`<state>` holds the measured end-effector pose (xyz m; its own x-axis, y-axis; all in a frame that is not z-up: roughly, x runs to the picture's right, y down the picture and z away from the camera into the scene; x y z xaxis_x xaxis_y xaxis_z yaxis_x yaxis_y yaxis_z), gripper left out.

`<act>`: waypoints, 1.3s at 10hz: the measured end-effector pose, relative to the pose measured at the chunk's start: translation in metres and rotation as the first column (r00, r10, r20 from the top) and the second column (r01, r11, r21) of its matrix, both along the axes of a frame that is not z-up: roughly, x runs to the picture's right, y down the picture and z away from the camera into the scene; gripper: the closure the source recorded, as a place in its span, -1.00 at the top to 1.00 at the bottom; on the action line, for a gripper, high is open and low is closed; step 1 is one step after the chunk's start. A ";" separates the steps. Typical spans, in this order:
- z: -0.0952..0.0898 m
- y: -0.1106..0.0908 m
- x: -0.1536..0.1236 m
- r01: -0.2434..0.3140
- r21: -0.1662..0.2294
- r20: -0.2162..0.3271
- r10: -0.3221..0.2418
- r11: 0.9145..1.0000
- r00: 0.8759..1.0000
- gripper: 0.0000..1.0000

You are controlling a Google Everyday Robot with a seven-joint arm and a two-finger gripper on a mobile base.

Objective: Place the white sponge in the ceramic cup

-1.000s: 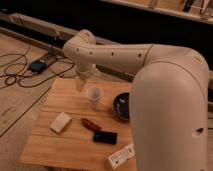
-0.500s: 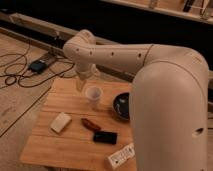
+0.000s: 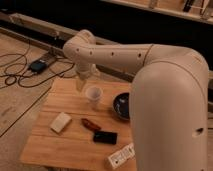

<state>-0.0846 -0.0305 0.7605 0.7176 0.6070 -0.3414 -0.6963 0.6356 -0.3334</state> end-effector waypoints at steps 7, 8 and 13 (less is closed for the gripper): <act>-0.025 0.035 -0.065 0.148 -0.009 0.135 -0.146 0.989 0.980 0.60; -0.029 0.051 -0.080 0.190 -0.026 0.168 -0.183 0.981 0.969 0.60; -0.021 0.129 -0.138 0.401 -0.071 0.315 -0.361 0.913 0.878 0.60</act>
<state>-0.2230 0.0982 0.7392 0.9629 0.2306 -0.1400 -0.2685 0.7692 -0.5799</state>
